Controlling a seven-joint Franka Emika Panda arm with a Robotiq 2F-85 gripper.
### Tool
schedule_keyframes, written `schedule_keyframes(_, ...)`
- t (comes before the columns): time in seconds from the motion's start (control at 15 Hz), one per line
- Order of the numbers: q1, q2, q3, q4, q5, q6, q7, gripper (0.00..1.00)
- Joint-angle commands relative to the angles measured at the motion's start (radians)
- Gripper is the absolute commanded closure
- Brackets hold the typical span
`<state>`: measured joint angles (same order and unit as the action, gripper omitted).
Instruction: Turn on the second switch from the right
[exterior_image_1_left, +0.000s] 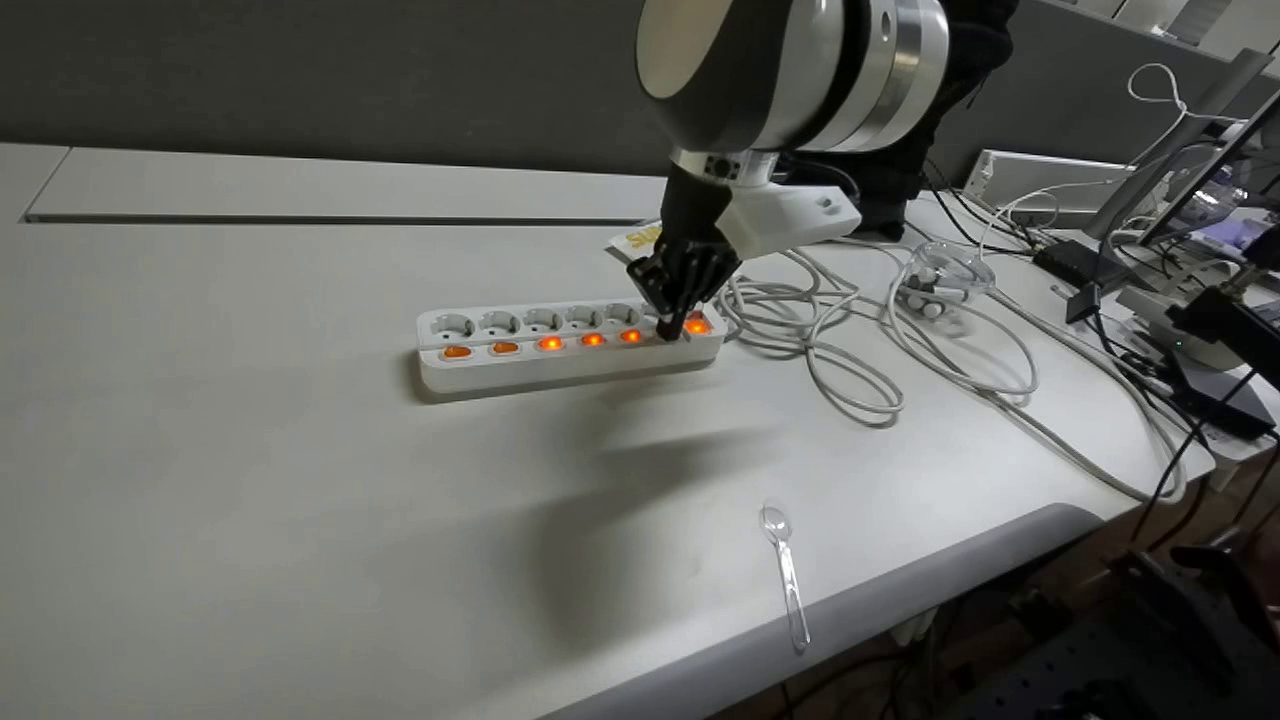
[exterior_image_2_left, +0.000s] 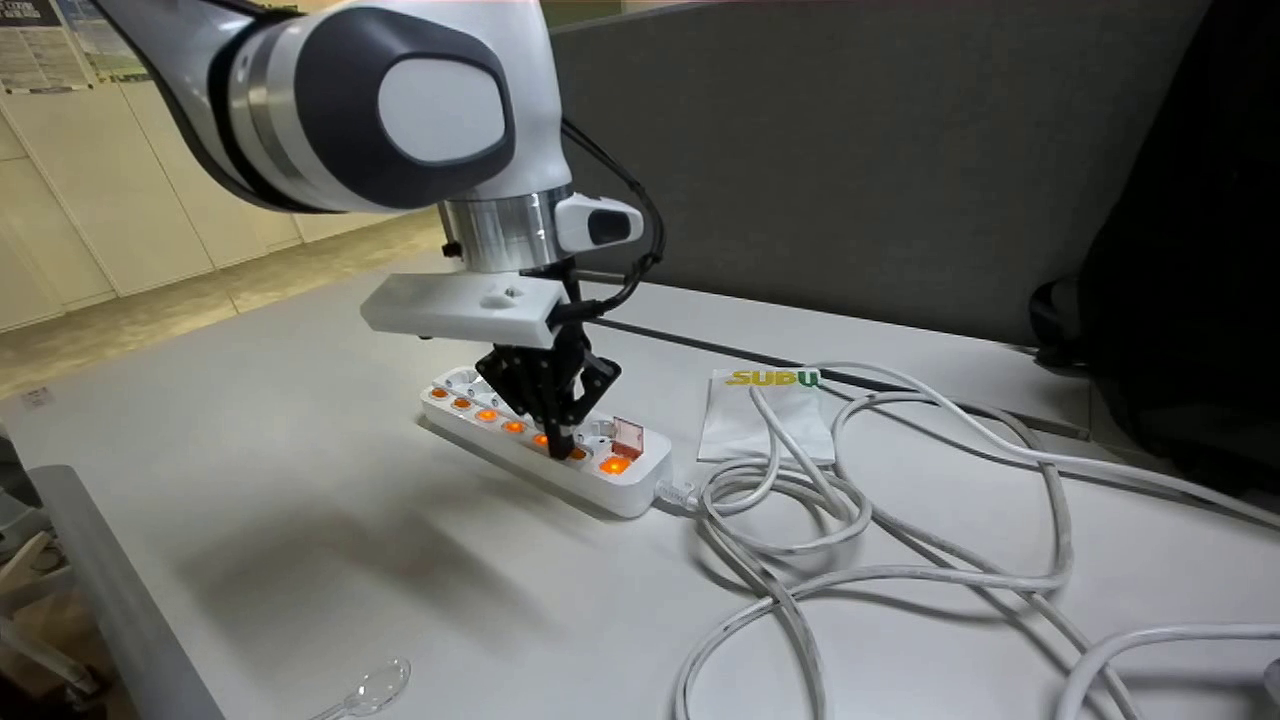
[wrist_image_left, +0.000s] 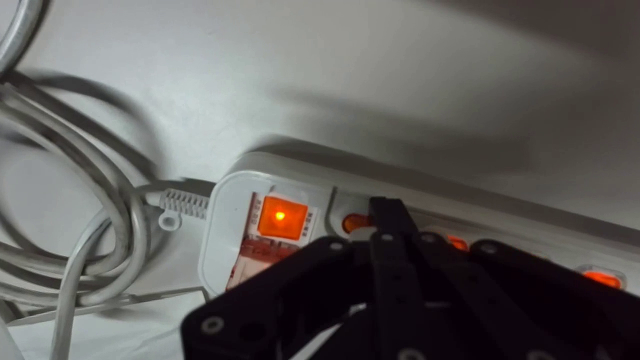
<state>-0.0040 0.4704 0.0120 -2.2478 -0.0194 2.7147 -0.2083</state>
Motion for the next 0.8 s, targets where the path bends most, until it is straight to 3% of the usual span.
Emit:
schedule_keyframes(0.0,0.003,0.017,0.001,0.031,-0.017,-0.026,0.04,1.0)
schedule_keyframes(0.27,0.01,0.024,-0.006,0.035,-0.025,-0.039,0.049,1.0)
schedule_keyframes(0.73,0.095,0.06,-0.083,0.068,-0.136,-0.094,0.181,1.0)
